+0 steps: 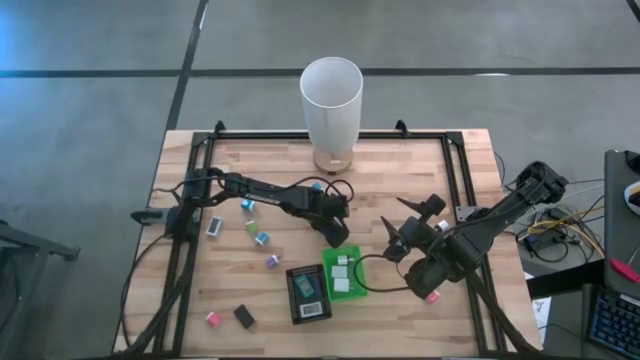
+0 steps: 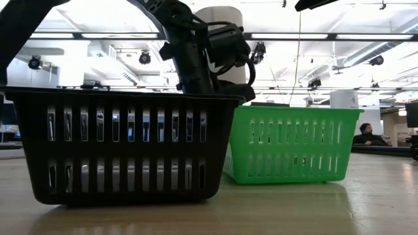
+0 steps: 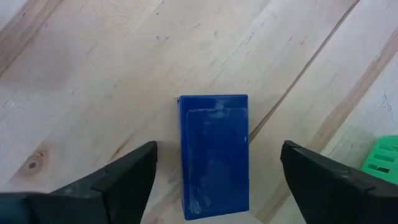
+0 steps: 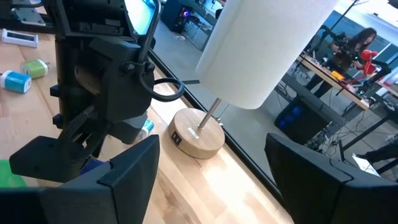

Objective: Pick & Place Office items
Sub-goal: Put the dark blue digital clock into the black bin

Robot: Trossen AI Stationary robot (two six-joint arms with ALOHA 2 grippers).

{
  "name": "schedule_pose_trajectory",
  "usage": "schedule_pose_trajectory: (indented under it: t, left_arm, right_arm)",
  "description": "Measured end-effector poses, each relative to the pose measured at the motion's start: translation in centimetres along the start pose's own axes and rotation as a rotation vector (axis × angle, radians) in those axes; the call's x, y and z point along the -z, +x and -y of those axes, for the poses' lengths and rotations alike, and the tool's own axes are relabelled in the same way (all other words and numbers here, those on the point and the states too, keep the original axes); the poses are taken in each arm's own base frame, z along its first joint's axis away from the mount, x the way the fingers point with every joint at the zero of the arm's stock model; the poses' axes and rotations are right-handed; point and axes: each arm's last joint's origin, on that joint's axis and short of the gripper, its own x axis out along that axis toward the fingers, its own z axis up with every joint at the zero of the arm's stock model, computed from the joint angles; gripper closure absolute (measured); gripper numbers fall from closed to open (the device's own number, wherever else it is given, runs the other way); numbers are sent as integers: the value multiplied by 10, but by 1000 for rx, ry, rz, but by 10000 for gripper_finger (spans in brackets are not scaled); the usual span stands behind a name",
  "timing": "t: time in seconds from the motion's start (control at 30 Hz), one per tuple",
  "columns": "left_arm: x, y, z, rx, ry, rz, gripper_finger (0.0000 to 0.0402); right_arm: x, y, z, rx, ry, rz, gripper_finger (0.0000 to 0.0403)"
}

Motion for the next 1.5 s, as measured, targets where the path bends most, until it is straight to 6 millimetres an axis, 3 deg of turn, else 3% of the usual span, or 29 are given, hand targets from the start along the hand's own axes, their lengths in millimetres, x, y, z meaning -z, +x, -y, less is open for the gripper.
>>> schedule_pose_trajectory:
  t: [0.2,0.53,0.97,1.2,1.5]
  left_arm:
    - [1,7,-1,-23,-3,1,113]
    - [-2,13,0,-28,-4,43,253]
    - [-5,15,0,2,23,29,253]
    - [-14,4,4,13,125,30,253]
    - [-30,-64,18,80,258,153,253]
  right_arm:
    - [0,0,0,0,0,0,115]
    - [0,0,0,0,0,0,115]
    - [0,0,0,0,0,0,115]
    - [0,0,0,0,0,0,115]
    - [0,0,0,0,0,1,115]
